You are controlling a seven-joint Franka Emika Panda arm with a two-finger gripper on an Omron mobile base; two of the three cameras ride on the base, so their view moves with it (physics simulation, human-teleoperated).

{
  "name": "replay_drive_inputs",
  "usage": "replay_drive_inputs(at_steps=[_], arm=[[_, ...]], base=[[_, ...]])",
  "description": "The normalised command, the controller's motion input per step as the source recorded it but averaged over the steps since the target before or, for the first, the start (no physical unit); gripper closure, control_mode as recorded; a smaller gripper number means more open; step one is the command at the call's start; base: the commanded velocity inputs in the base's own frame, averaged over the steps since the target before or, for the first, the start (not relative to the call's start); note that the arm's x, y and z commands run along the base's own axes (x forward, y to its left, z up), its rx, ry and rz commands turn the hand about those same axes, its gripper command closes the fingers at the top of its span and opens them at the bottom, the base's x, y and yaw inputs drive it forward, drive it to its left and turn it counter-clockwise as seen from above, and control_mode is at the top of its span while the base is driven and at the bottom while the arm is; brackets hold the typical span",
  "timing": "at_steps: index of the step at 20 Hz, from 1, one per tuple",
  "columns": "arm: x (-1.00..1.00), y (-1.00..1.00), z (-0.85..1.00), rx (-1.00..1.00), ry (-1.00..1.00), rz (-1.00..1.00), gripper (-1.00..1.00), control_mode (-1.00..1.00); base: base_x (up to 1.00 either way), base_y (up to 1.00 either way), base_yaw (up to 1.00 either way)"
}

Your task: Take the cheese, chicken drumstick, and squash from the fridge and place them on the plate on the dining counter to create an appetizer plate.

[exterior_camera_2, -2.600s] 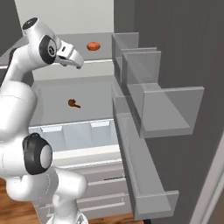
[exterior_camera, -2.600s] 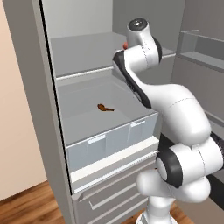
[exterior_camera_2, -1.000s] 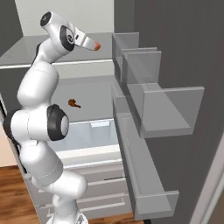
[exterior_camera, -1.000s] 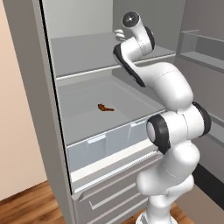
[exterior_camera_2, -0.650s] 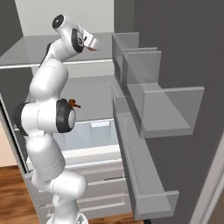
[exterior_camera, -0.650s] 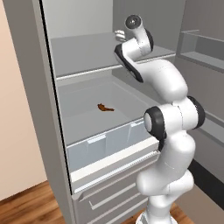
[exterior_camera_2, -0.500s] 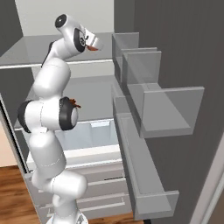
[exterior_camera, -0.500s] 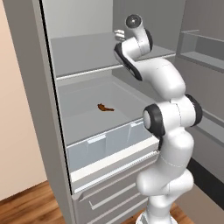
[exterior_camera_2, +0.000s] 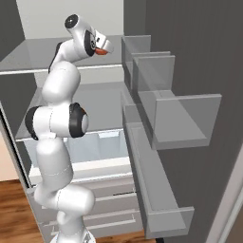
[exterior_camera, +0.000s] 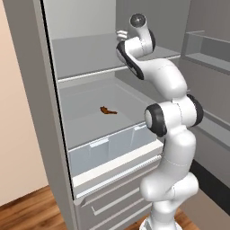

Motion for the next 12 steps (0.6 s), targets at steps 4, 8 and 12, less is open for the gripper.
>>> replay_drive_inputs(at_steps=[4, 8, 12], arm=[[0.0, 0.05, -0.25, 0.0, 0.0, 0.05, -1.0, -1.0], [0.01, 0.08, -0.34, 0.0, 0.0, 0.03, 1.0, -1.0], [-0.08, 0.0, -0.18, 0.0, -0.02, 0.02, 1.0, -1.0]], base=[[0.0, 0.0, 0.0], [0.0, 0.0, 0.0], [0.0, 0.0, 0.0]])
